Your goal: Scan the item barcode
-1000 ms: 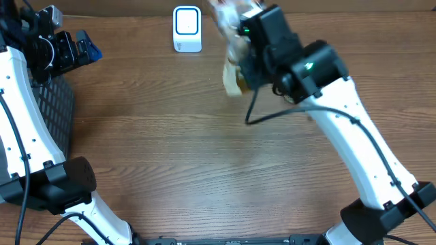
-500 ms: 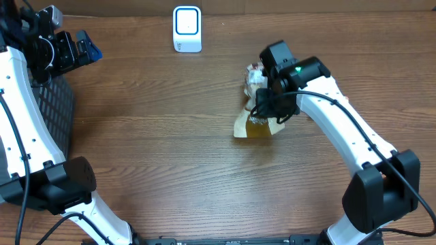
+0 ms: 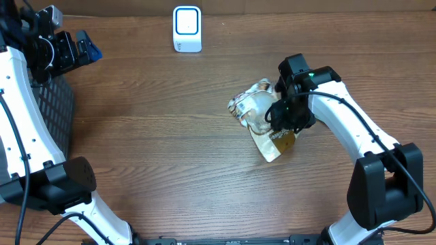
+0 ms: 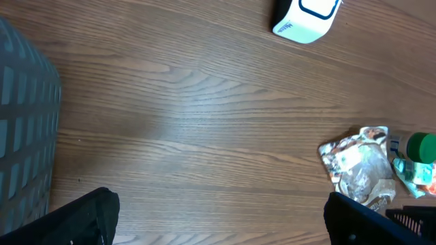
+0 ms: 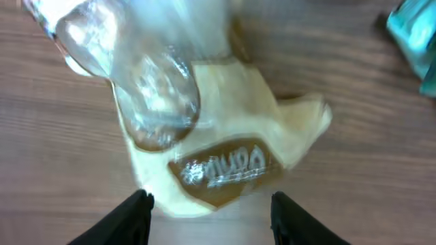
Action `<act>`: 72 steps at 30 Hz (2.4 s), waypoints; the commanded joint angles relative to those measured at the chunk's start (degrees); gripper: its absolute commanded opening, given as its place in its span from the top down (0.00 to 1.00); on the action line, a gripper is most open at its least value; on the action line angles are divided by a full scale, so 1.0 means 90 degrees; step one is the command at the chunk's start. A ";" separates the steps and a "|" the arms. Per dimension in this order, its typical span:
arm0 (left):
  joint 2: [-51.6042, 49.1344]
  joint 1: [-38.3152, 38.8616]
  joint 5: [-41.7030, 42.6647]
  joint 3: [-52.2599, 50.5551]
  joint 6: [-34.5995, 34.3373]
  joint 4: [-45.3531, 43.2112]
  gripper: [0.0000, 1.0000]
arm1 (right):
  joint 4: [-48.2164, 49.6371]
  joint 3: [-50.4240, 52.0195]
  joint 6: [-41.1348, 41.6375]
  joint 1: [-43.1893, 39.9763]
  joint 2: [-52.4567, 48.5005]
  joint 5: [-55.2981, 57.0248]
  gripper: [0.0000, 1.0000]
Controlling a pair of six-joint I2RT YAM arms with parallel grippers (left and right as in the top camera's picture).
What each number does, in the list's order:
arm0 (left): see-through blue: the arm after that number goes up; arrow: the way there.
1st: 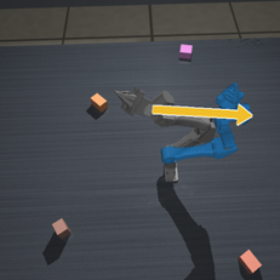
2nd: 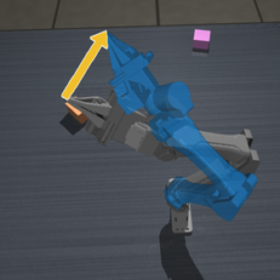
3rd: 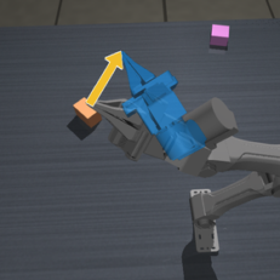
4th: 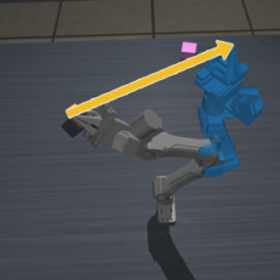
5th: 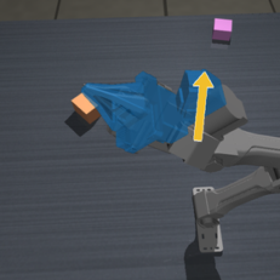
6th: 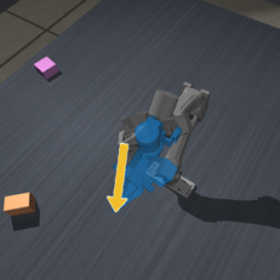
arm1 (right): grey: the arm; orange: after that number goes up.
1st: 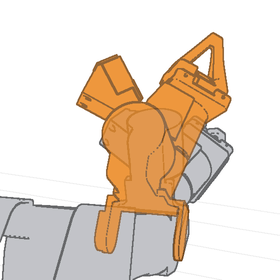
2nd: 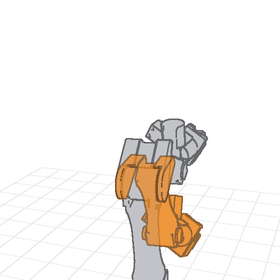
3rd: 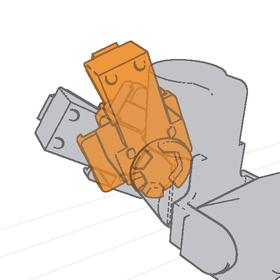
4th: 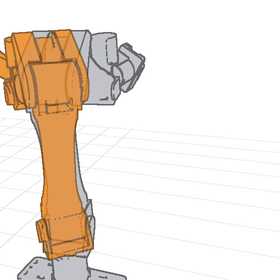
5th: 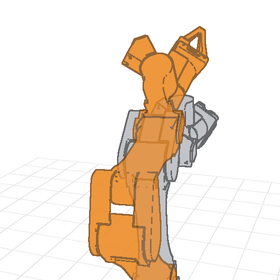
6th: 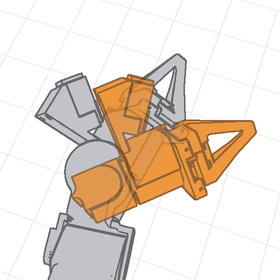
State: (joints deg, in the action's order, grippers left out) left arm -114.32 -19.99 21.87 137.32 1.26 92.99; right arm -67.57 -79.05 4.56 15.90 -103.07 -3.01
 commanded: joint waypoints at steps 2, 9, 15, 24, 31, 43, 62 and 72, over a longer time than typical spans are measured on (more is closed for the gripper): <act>0.0078 0.0015 0.0000 0.0075 0.0029 -0.0024 0.00 | -0.0381 -0.0748 -0.0328 0.0022 0.0253 -0.0121 0.44; 0.0078 0.0015 0.0000 0.0075 0.0029 -0.0024 0.00 | -0.1345 -0.2174 0.0015 0.0022 0.1037 -0.0134 0.28; 0.0078 0.0015 0.0000 0.0075 0.0029 -0.0024 0.00 | -0.1991 -0.3024 0.0702 0.0022 0.2130 -0.0136 0.00; 0.0078 0.0015 -0.0002 0.0075 0.0029 -0.0024 0.00 | -0.2149 -0.3024 0.0731 0.0022 0.3220 -0.0202 0.00; 0.0078 0.0015 0.0000 0.0075 0.0029 -0.0024 0.01 | -0.2344 -0.3016 0.0661 0.0015 0.3266 -0.0027 0.00; 0.0078 0.0015 0.0000 0.0075 0.0032 -0.0024 0.01 | -0.1076 -0.2647 0.0522 -0.0002 0.3483 0.0061 0.00; 0.0078 0.0015 0.0000 0.0075 0.0029 -0.0024 0.00 | 0.5802 0.4486 0.0452 -0.0818 0.7752 0.0032 0.00; 0.0078 0.0015 0.0000 0.0075 0.0029 -0.0024 0.01 | 0.7172 0.7351 0.0491 -0.0930 1.0168 0.0034 0.00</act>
State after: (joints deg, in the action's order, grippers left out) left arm -114.32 -19.99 21.87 137.32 1.26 92.99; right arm -4.82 -17.15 9.02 7.86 -15.33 -2.98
